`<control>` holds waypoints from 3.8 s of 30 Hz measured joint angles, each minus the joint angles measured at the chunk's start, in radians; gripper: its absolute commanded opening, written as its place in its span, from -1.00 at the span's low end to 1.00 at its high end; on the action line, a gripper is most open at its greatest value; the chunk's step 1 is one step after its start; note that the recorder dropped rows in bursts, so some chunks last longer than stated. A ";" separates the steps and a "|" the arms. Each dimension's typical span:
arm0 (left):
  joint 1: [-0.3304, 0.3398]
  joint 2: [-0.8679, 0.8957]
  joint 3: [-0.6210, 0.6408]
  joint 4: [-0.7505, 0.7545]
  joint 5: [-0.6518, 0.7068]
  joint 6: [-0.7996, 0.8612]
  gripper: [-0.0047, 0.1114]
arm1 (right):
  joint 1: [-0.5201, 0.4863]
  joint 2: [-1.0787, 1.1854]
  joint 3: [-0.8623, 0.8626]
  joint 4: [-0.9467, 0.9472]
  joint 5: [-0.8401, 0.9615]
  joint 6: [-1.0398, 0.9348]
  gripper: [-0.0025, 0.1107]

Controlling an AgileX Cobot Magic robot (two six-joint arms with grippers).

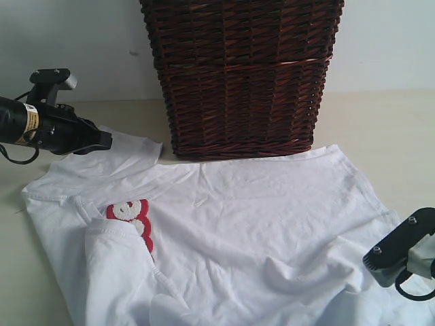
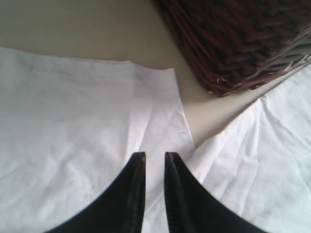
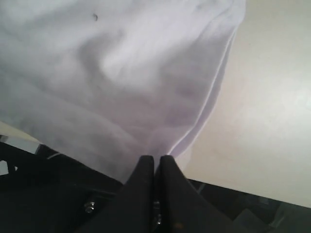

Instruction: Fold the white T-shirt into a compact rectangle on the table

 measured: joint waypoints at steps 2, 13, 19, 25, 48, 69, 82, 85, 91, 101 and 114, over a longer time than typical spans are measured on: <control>0.000 0.000 0.000 0.000 0.000 0.000 -0.63 | 0.000 0.026 0.000 -0.005 0.000 -0.002 -0.88; 0.000 0.000 0.000 0.000 -0.002 0.000 -0.63 | 0.000 0.074 0.000 -0.036 -0.002 -0.004 -0.18; 0.000 0.000 0.000 0.000 -0.004 0.000 -0.63 | 0.000 0.075 0.000 -0.188 -0.010 0.224 -0.19; 0.000 0.000 0.000 0.000 -0.009 0.000 -0.63 | 0.000 0.088 0.000 -0.260 -0.375 0.525 -0.49; 0.000 0.000 0.000 0.000 -0.073 0.000 -0.63 | -0.570 0.840 -0.558 -0.786 -1.040 0.827 -0.96; 0.000 0.000 0.000 0.000 -0.047 0.003 -0.63 | -0.762 0.953 -0.796 -0.379 -0.856 0.250 -0.67; -0.013 0.000 0.002 0.000 -0.426 0.136 -0.63 | -0.762 0.696 -0.805 0.235 -0.733 -0.336 -0.67; -0.053 0.000 0.017 0.000 -0.509 0.145 -0.56 | -0.762 0.629 -0.805 0.482 -0.681 -0.552 -0.67; -0.226 -0.056 0.035 0.006 -0.336 0.155 -0.55 | -0.762 0.548 -0.805 0.844 -0.574 -0.864 -0.67; -0.392 -0.285 0.101 0.004 0.386 -0.062 -0.73 | -0.762 0.376 -0.696 0.901 -0.591 -0.921 -0.86; -0.401 -0.331 0.048 -0.920 1.068 0.962 -0.92 | -0.762 0.087 -0.457 0.912 -0.729 -0.944 -0.86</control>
